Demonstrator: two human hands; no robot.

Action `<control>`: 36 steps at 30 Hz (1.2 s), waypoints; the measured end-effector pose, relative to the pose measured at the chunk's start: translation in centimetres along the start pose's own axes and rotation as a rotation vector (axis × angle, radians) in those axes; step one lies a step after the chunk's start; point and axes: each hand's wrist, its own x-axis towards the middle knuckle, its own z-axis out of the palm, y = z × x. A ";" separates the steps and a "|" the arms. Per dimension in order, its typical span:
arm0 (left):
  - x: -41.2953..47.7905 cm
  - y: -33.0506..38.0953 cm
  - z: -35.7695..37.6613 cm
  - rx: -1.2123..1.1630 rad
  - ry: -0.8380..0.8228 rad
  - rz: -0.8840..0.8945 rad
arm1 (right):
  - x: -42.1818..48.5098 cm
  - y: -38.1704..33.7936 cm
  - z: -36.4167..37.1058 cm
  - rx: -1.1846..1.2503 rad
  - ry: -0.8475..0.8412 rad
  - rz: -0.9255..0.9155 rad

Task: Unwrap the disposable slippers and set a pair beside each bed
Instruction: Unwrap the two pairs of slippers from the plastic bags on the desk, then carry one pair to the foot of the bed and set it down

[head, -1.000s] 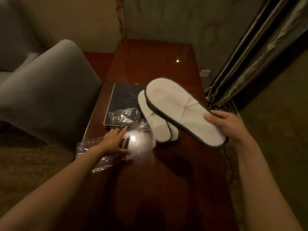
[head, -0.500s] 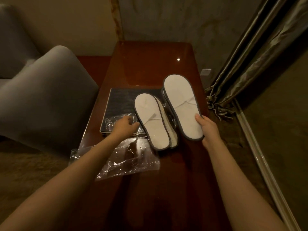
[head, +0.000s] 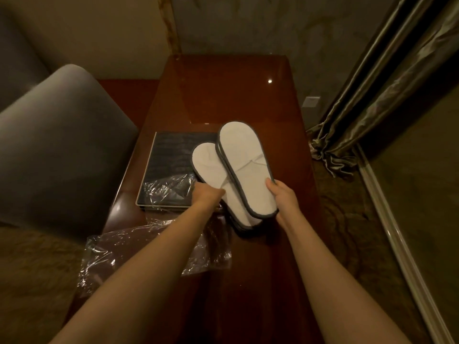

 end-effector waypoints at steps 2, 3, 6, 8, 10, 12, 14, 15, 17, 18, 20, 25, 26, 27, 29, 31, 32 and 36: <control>-0.3 0.2 0.6 -0.101 -0.020 -0.028 | -0.1 0.3 0.2 -0.027 -0.014 -0.001; -0.4 0.3 0.8 -0.151 -0.026 -0.040 | -0.2 0.4 0.3 -0.031 -0.018 -0.006; -0.6 0.5 1.1 -0.247 -0.063 -0.072 | -0.5 0.4 0.1 -0.032 -0.021 -0.019; -0.9 0.4 1.4 -0.294 -0.114 -0.071 | -0.7 0.2 -0.1 -0.040 -0.028 -0.024; -1.5 0.6 1.6 -0.347 -0.165 -0.063 | -0.9 -0.1 -0.3 -0.047 -0.037 -0.028; -2.2 0.9 1.6 -0.400 -0.182 -0.050 | -1.2 -0.4 -0.6 -0.034 -0.044 -0.035; -3.1 1.3 1.3 -0.444 -0.192 -0.046 | -1.7 -0.8 -1.0 -0.026 -0.053 -0.046; -3.5 1.5 1.1 -0.468 -0.198 -0.044 | -2.0 -1.1 -1.2 -0.021 -0.060 -0.054; -4.4 1.9 0.6 -0.510 -0.213 -0.032 | -2.6 -1.8 -1.6 0.001 -0.073 -0.072; -4.9 2.1 0.1 -0.520 -0.211 -0.018 | -3.0 -2.2 -1.7 0.015 -0.081 -0.082; -5.9 2.3 -1.0 -0.525 -0.177 0.020 | -3.6 -3.1 -1.8 0.042 -0.107 -0.098; -7.9 1.8 -5.3 -0.568 -0.069 0.111 | -5.4 -5.1 -1.0 0.072 -0.208 -0.150; -8.4 1.5 -6.4 -0.576 -0.052 0.138 | -5.8 -5.3 -0.6 0.072 -0.233 -0.157; -8.9 1.1 -7.6 -0.580 -0.025 0.166 | -6.3 -5.5 0.0 0.068 -0.255 -0.165; -10.1 0.3 -10.0 -0.599 0.017 0.228 | -7.3 -5.7 1.3 0.053 -0.292 -0.183; -11.1 -0.7 -12.6 -0.637 0.037 0.268 | -8.6 -5.7 3.0 0.033 -0.327 -0.201; -11.5 -1.2 -13.9 -0.646 0.060 0.262 | -9.3 -5.6 3.9 0.021 -0.340 -0.208; -12.1 -4.5 -19.5 -0.683 0.162 0.227 | -12.3 -4.9 8.1 -0.041 -0.418 -0.222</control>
